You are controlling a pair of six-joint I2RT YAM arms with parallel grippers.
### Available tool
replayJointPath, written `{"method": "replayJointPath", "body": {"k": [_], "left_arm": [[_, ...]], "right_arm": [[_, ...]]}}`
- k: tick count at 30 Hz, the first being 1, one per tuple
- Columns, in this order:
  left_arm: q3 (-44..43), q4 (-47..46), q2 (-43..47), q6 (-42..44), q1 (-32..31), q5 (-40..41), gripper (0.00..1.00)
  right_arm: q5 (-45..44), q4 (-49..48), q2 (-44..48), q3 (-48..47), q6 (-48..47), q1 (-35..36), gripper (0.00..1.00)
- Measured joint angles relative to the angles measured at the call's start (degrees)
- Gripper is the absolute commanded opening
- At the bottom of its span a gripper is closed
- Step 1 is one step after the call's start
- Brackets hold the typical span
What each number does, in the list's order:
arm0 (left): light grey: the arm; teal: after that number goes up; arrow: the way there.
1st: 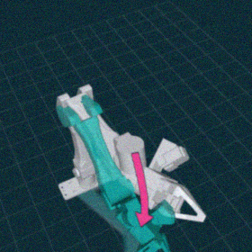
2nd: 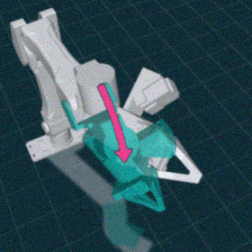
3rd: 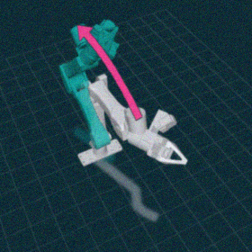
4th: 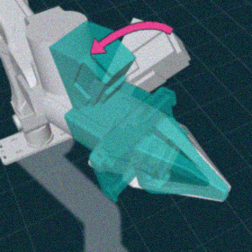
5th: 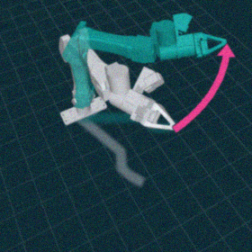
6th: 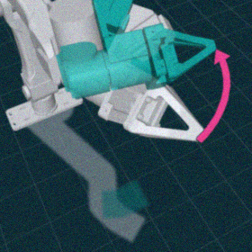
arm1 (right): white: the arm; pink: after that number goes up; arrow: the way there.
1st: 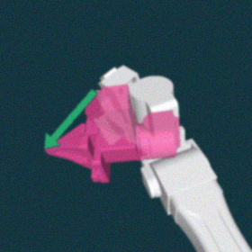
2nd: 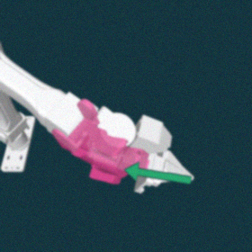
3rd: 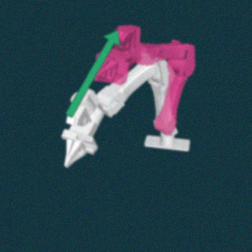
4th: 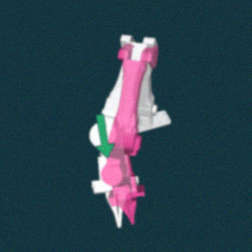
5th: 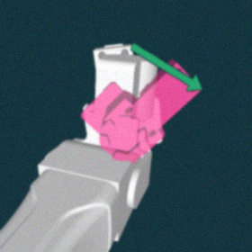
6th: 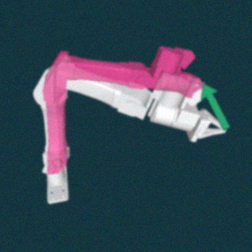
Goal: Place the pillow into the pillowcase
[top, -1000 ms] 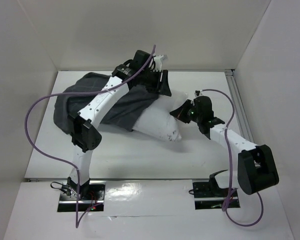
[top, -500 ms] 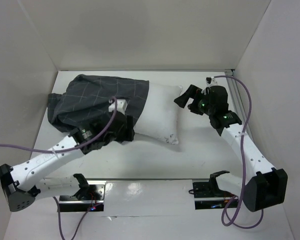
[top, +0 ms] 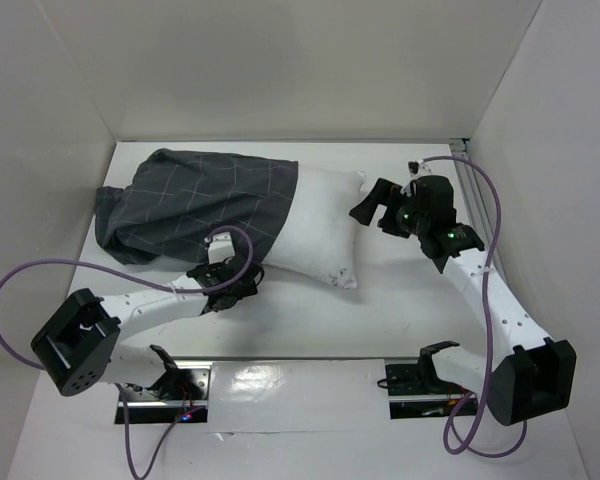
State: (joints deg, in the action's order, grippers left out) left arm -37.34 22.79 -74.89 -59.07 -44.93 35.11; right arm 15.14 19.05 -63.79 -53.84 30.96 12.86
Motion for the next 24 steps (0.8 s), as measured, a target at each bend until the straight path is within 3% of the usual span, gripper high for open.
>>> {"method": "replayJointPath", "body": {"k": [5,8,9,10,12,20,22,23,24], "left_arm": [[3.9,-11.3,-1.5,1.8,5.4,-2.8,0.81],[4.5,-15.9,-3.8,3.2,7.4,-4.2,0.69],[4.4,-17.1,-4.4,3.5,7.8,-4.2,0.60],[4.1,-18.1,-5.1,3.8,8.3,-4.7,0.32],[3.0,-19.2,-6.8,4.2,8.8,-5.4,0.00],[-4.2,-15.0,-6.9,8.1,6.4,-6.9,0.00],[-7.9,-13.1,-5.5,10.1,4.5,-7.5,0.00],[-9.9,-12.2,-5.0,11.2,3.8,-7.8,0.00],[-12.4,-10.6,-4.8,12.6,3.4,-8.2,0.00]], "right_arm": [[0.0,0.7,0.0,0.0,-0.5,0.0,1.00],[0.4,0.7,0.0,0.0,-1.1,0.0,1.00],[0.8,0.7,-0.1,0.0,-1.6,0.0,1.00],[1.4,0.9,-0.2,0.0,-2.5,0.0,1.00],[2.4,1.8,-0.9,-0.2,-4.7,0.4,1.00],[2.9,9.3,-8.4,-0.7,-11.7,8.6,0.97],[3.9,8.5,-10.3,-0.1,-12.0,10.3,0.82],[4.6,7.8,-11.5,0.2,-11.8,11.2,0.42],[5.1,6.8,-13.0,0.2,-12.0,12.1,0.14]]}}
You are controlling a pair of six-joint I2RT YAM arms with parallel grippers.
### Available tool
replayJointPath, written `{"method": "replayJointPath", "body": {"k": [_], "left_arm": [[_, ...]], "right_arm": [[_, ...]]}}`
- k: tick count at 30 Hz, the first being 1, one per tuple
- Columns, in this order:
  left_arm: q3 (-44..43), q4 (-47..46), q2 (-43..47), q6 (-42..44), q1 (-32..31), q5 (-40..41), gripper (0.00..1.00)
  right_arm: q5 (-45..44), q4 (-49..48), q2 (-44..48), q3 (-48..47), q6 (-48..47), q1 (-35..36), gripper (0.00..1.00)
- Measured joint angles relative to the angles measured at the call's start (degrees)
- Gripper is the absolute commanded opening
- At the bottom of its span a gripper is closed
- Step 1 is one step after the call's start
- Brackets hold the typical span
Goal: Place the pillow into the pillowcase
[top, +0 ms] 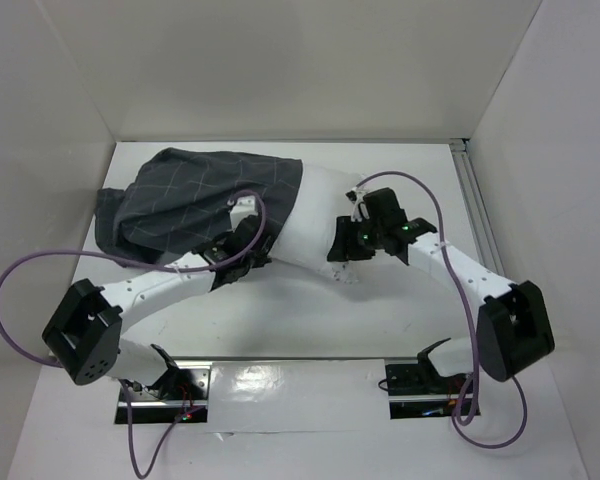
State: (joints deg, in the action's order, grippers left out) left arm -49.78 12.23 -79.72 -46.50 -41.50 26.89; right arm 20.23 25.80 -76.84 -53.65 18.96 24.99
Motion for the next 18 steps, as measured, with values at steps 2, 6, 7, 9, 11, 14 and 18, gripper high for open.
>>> {"method": "replayJointPath", "body": {"k": [2,6,7,9,11,14,18], "left_arm": [[-5.3,2.9,-0.3,2.1,-0.7,-0.8,0.00],[-20.2,11.4,-5.3,7.6,-3.3,-2.1,0.00],[-24.4,13.4,-7.3,9.1,-4.1,-2.5,0.00],[-33.9,17.0,-11.9,12.4,-5.6,-5.1,0.00],[-43.3,21.0,-16.2,15.4,-6.6,-9.2,0.00],[-54.6,25.0,-20.1,18.6,-7.0,-16.7,0.00],[-65.4,31.1,-21.0,21.2,-7.0,-23.0,0.00]], "right_arm": [[-0.2,-3.1,-2.9,0.0,1.0,1.3,0.00],[-0.7,-9.6,-4.7,-0.1,5.3,2.0,0.00],[-0.9,-10.7,-4.8,-0.4,5.9,2.0,0.00],[-0.9,-12.9,-5.2,-1.2,7.2,1.7,0.00],[-0.9,-13.6,-5.5,-2.1,8.1,0.5,0.00],[-0.6,-13.7,-5.3,-3.6,8.5,-2.1,0.00],[-0.4,-11.3,-1.5,-5.5,7.5,-4.8,0.00]]}}
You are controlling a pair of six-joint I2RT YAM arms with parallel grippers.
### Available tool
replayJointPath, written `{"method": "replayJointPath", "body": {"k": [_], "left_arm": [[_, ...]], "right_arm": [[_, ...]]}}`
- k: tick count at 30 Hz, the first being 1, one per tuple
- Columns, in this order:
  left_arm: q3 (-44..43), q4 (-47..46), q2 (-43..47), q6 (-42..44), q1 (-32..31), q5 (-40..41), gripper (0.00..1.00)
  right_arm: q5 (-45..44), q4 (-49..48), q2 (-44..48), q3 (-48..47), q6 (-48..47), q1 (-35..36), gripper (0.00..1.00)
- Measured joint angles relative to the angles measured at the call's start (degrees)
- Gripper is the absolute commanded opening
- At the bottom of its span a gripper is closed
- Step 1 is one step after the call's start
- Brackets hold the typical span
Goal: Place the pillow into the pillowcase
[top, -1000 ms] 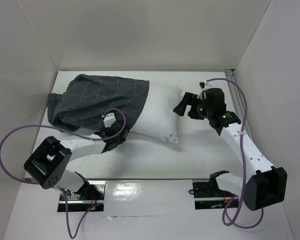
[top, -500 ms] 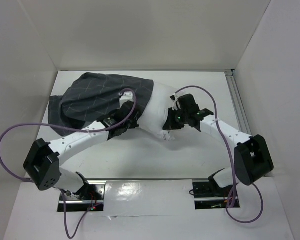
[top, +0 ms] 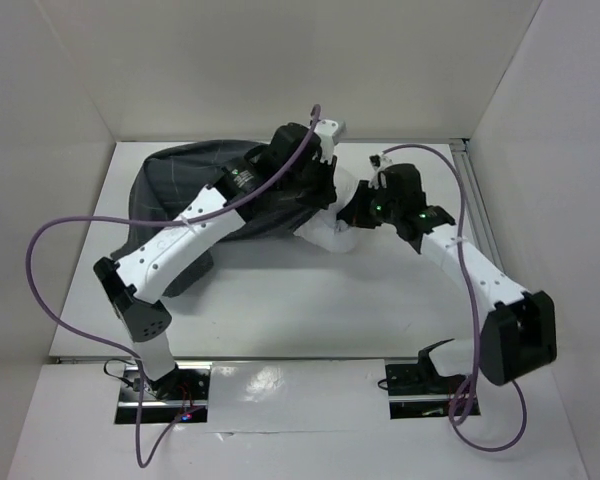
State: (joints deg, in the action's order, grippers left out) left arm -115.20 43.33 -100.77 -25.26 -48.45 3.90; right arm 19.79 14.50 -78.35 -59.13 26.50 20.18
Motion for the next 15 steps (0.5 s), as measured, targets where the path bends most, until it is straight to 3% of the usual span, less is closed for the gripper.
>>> {"method": "replayJointPath", "body": {"k": [8,15], "left_arm": [[-7.4,7.9,5.7,0.8,-0.7,-5.4,0.00],[-13.6,13.6,9.8,-0.7,0.2,-11.6,0.00]], "right_arm": [[1.0,21.1,19.1,-7.9,-5.8,-0.3,0.00],[5.4,38.7,25.3,-15.2,-8.6,0.1,0.00]]}}
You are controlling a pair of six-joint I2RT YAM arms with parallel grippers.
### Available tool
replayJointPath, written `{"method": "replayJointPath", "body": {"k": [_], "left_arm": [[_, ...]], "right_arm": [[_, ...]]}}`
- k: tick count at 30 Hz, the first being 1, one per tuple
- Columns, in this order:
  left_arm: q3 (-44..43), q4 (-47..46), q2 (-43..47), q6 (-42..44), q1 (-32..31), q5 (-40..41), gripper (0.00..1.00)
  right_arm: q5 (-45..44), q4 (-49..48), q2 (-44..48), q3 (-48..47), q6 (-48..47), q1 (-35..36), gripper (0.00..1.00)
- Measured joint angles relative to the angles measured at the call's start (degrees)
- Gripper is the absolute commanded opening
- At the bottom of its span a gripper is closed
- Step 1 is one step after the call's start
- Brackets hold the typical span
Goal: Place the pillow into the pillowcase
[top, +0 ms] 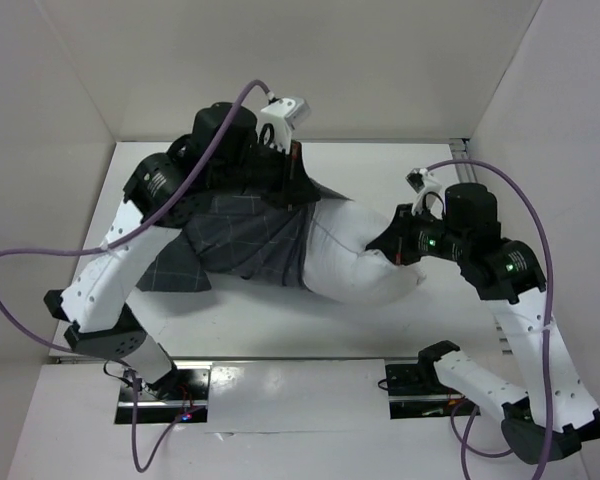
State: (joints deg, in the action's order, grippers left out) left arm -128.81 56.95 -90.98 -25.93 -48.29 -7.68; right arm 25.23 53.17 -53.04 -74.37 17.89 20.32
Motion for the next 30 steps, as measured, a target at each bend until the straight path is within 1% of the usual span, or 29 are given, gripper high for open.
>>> {"method": "replayJointPath", "body": {"k": [3,5,6,7,8,9,10,11,12,14,15,16,17,19,20,22,25,28,30], "left_arm": [[-3.8,0.4,-5.4,-0.5,5.6,-6.3,0.00],[-7.1,-0.8,-12.6,-1.4,10.1,-10.0,0.01],[-8.9,-2.4,-17.2,-1.6,12.4,-11.5,0.14],[-10.0,-3.8,-21.6,-1.8,14.1,-12.3,0.41],[-10.4,-5.1,-25.2,-1.7,15.6,-12.9,0.52],[-10.3,-6.4,-28.4,-2.1,16.7,-13.0,0.59],[-9.4,-7.4,-31.1,-2.4,17.8,-12.8,0.66],[-8.3,-7.7,-32.4,-2.3,18.6,-12.0,0.81],[-6.3,-7.7,-32.9,-2.2,19.3,-11.2,0.84],[-3.1,-8.8,-31.9,-1.6,19.8,-8.4,0.84],[-2.0,-9.6,-30.3,-0.9,19.5,-6.7,0.80],[-1.2,-9.9,-28.3,-0.4,19.2,-4.5,0.75],[-0.8,-9.9,-26.4,-0.3,18.8,-3.7,0.75],[0.8,-10.8,-21.1,0.5,17.6,-0.4,0.69],[1.4,-11.1,-18.2,0.6,17.0,1.4,0.68],[2.1,-12.0,-13.3,1.2,15.7,4.4,0.68],[2.6,-12.7,-8.9,2.1,14.4,8.3,0.68],[3.2,-12.6,-8.9,2.3,13.5,12.1,0.69],[4.1,-12.1,-10.3,2.5,12.4,14.9,0.74]], "right_arm": [[2.2,3.0,0.0,0.7,0.7,0.2,0.00],[1.8,3.1,-1.6,2.0,2.2,0.2,0.00],[0.9,2.6,-2.9,2.8,3.1,0.2,0.00],[-0.3,1.8,-4.0,3.5,4.1,0.2,0.00],[-1.7,0.5,-5.3,4.4,5.2,0.2,0.03],[-3.0,-0.8,-7.1,5.3,6.0,0.1,0.14],[-4.8,-2.5,-9.0,6.2,7.0,-0.3,0.32],[-6.1,-4.4,-10.8,6.9,7.8,-0.9,0.74],[-7.3,-6.4,-12.2,7.3,8.3,-1.4,0.84],[-10.5,-10.9,-15.1,7.5,9.5,-4.4,0.93],[-11.8,-12.7,-16.2,7.5,10.1,-6.1,0.97],[-13.6,-14.2,-17.3,7.4,10.6,-8.2,0.98],[-15.0,-15.2,-18.0,7.3,11.0,-9.7,0.98],[-18.0,-16.7,-19.3,6.4,11.0,-12.5,1.00],[-19.1,-17.1,-19.8,5.8,10.9,-13.8,1.00],[-21.0,-17.3,-20.0,4.6,10.5,-16.0,1.00],[-23.1,-17.4,-20.0,2.7,9.6,-18.2,1.00],[-23.3,-17.8,-19.7,2.1,9.1,-18.5,1.00],[-22.9,-18.2,-19.3,2.6,9.0,-18.5,1.00]]}}
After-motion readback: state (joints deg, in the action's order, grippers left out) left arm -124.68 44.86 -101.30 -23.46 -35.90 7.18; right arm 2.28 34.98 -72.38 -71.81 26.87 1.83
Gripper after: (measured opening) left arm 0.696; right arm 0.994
